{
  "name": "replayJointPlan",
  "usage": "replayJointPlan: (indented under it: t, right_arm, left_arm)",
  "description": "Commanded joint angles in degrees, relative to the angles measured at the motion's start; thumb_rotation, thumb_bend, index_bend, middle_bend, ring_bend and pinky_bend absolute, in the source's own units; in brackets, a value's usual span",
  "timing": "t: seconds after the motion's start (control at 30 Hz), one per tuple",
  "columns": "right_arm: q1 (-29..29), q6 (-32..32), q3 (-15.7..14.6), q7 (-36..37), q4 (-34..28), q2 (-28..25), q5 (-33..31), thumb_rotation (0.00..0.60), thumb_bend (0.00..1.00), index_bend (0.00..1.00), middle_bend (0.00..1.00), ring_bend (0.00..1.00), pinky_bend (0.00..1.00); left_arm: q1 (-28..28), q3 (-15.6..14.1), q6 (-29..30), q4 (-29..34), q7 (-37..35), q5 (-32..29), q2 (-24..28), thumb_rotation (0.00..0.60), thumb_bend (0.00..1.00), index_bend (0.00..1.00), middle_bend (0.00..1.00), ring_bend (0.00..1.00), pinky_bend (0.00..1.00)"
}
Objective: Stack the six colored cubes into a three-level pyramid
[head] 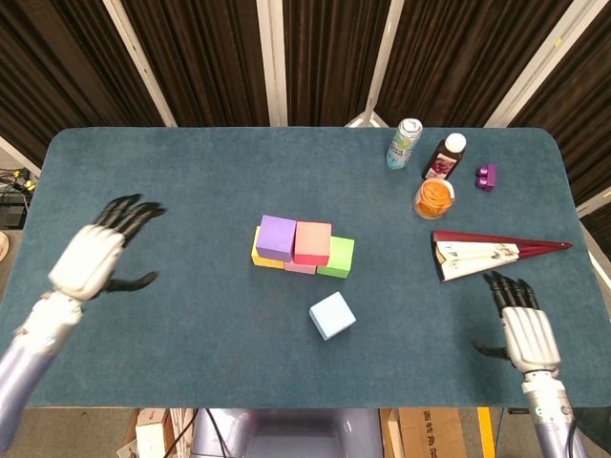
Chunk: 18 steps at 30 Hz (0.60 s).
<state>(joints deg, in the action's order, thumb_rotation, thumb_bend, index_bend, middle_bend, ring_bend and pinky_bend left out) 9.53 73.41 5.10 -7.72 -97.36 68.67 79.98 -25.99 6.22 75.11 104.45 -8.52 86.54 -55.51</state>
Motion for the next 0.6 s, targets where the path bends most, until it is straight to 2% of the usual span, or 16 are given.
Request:
replayJointPlan:
  t: [0.03,0.3,0.6]
  right_arm:
    - [2.6,-3.4,-1.0,-1.4,0.0,-1.3,2.3,0.6,0.09,0.08,0.08,0.08,0.0]
    - [6.4,-8.3,-2.0,-0.1,-1.8,-2.5,5.0,0.6,0.09,0.11,0.09,0.08,0.0]
    - [9.7,-11.2,-2.6,-0.5,-3.4,-0.2,7.6,0.6,0.09,0.17,0.14,0.13,0.0]
  left_arm:
    - [8.4,-4.9,10.3,-10.4,-8.3,7.1,-2.8,0.6,0.26,0.13,0.11,0.0,0.0]
    - [12.8,-6.2,17.3,-20.1,-12.1,9.3,-9.7,0.6,0.26,0.13,0.11,0.0,0.0]
    - [14.5,-5.9,20.0,-22.0,-10.8,9.8,-12.4,0.6,0.26,0.13,0.11,0.0,0.0]
